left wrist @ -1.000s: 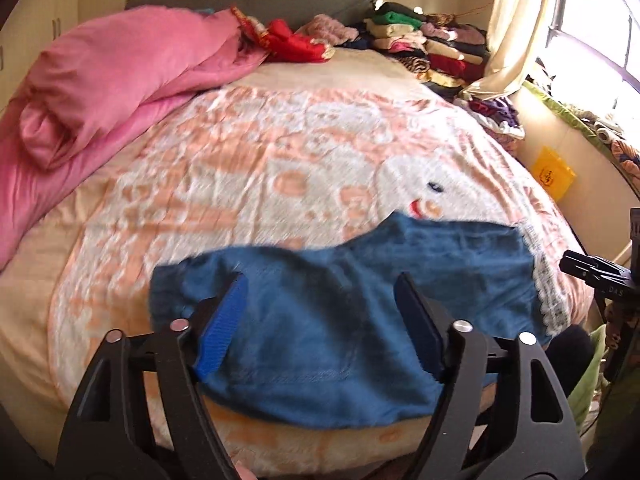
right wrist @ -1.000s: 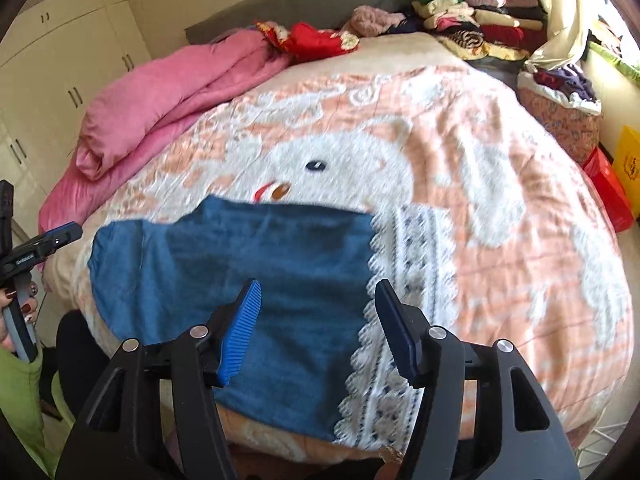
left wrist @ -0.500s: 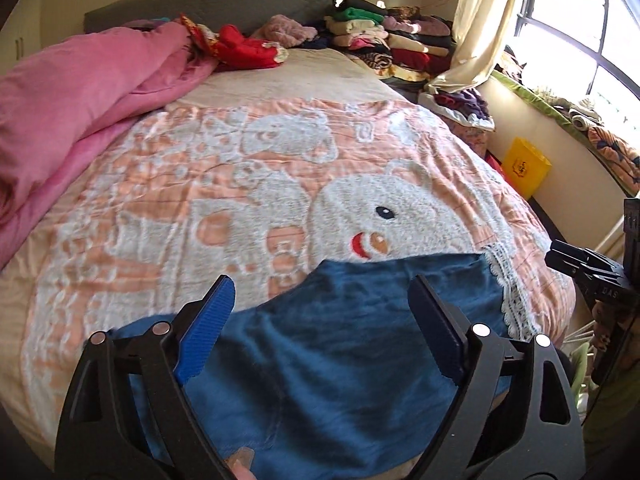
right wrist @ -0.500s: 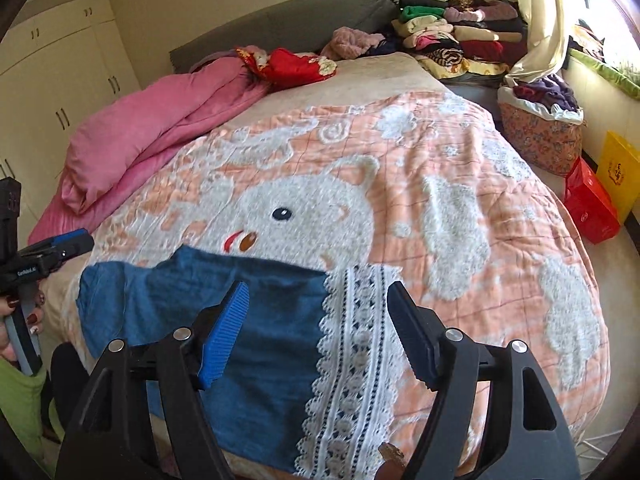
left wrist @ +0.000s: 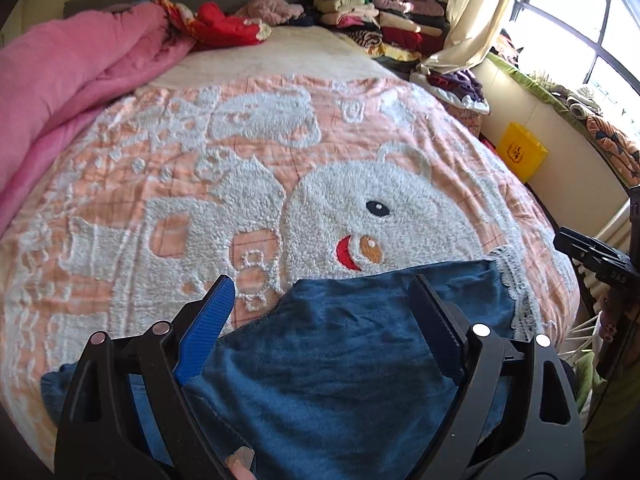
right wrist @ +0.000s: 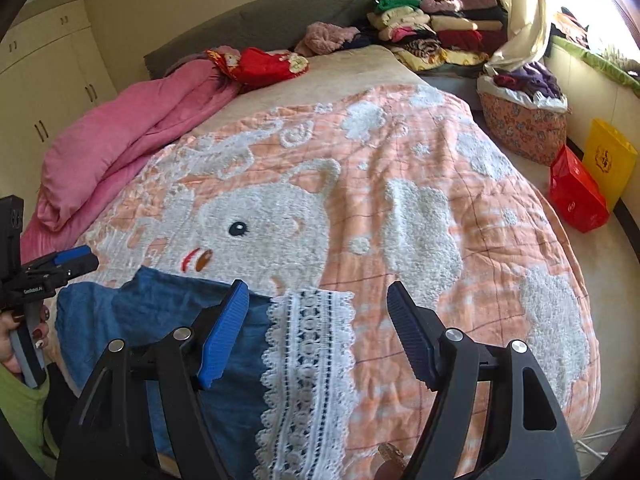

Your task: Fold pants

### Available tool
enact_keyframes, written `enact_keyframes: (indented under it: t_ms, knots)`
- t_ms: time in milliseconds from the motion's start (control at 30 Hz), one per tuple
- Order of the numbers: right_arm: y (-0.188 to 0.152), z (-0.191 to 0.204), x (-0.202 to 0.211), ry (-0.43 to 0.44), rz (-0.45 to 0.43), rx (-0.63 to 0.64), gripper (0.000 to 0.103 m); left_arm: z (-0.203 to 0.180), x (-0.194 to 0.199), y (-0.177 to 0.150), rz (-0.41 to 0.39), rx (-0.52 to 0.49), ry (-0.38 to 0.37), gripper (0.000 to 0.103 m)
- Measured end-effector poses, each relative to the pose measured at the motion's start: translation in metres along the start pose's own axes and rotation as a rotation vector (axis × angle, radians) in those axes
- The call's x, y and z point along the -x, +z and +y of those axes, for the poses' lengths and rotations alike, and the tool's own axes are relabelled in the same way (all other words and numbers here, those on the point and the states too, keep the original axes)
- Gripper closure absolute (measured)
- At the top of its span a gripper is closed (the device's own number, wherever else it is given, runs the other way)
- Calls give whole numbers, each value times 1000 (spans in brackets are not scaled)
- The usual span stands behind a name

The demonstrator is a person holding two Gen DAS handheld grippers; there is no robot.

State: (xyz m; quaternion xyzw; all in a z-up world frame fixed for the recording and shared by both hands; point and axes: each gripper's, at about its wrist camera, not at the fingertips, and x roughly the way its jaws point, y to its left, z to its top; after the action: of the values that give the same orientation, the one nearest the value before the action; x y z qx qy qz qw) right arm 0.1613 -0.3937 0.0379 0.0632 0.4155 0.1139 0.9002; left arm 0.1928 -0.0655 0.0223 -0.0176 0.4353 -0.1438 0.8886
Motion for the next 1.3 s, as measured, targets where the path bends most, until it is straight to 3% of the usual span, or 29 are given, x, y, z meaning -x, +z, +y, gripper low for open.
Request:
enact_keyframes:
  t_ms: [200, 400, 567, 633, 700, 733, 800, 900, 1033, 1167, 1300]
  knots:
    - [-3, -18, -32, 9, 65, -36, 32, 11, -41, -4, 63, 11, -9, 22]
    - [-9, -29, -68, 86, 132, -90, 33, 25, -82, -15, 135, 48, -42, 22]
    - [-17, -32, -89, 140, 177, -104, 36, 18, -91, -22, 122, 26, -59, 25]
    - [-20, -31, -92, 166, 180, -104, 49, 13, -91, -21, 120, 16, -82, 55]
    - [-22, -28, -93, 211, 179, -104, 70, 9, -90, -20, 118, 2, -102, 96]
    - [-23, -26, -92, 224, 176, -98, 75, 6, -88, -20, 113, -6, -105, 101]
    - [-25, -22, -86, 240, 145, -79, 85, -1, -83, -20, 93, -30, -81, 102]
    - [-18, -16, -67, 224, 70, -54, 86, -10, -67, -14, 16, -74, -45, 103]
    - [4, -6, -56, 179, 6, 12, 86, -10, -68, -2, -9, -65, -20, 103]
    - [4, -6, -84, 80, 73, 56, 86, -4, -90, -5, 28, -22, 1, 102]
    - [-9, -11, -104, 30, 100, 29, 74, -2, -100, -14, 34, -30, 20, 98]
